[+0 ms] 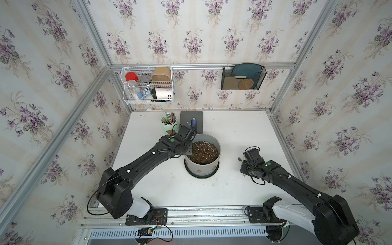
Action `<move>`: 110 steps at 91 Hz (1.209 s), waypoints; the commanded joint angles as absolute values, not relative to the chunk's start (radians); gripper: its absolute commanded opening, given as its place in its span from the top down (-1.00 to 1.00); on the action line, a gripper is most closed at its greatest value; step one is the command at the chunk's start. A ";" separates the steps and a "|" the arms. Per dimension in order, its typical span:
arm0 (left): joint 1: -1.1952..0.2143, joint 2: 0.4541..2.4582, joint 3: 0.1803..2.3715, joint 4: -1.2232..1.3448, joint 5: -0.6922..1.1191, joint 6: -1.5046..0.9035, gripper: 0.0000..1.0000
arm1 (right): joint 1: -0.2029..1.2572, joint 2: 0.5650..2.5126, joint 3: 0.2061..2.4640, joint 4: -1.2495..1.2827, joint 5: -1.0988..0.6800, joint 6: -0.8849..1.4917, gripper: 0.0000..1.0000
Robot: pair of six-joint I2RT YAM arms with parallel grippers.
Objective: Scrub the dried mud off the ceramic pot
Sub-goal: Brush off the soil from the pot, then rotate the pot on the tray.
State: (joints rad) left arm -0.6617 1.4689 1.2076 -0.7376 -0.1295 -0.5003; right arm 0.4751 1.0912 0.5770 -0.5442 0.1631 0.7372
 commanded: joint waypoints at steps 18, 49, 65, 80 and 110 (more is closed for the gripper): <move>-0.661 1.485 1.242 -0.727 -0.179 -0.510 0.18 | 0.524 1.036 0.733 -0.625 0.181 0.690 1.00; -0.629 1.606 1.364 -0.693 -0.204 -0.457 -0.03 | 0.784 0.879 0.615 -0.503 0.202 0.820 1.00; -0.609 1.631 1.375 -0.698 -0.198 -0.469 0.16 | 0.813 0.851 0.572 -0.513 0.196 0.851 1.00; -0.606 1.605 1.359 -0.747 -0.195 -0.503 0.46 | 0.820 0.835 0.557 -0.507 0.196 0.860 1.00; -0.606 1.528 1.299 -0.792 -0.017 -0.591 0.33 | 0.820 0.863 0.476 -0.365 0.115 0.891 1.00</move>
State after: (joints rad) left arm -0.6060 1.5429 1.3140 -0.7906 -0.1017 -0.5457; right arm 0.8188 0.8574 0.4900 -0.4446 0.1490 0.8688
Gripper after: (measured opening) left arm 0.287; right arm 0.091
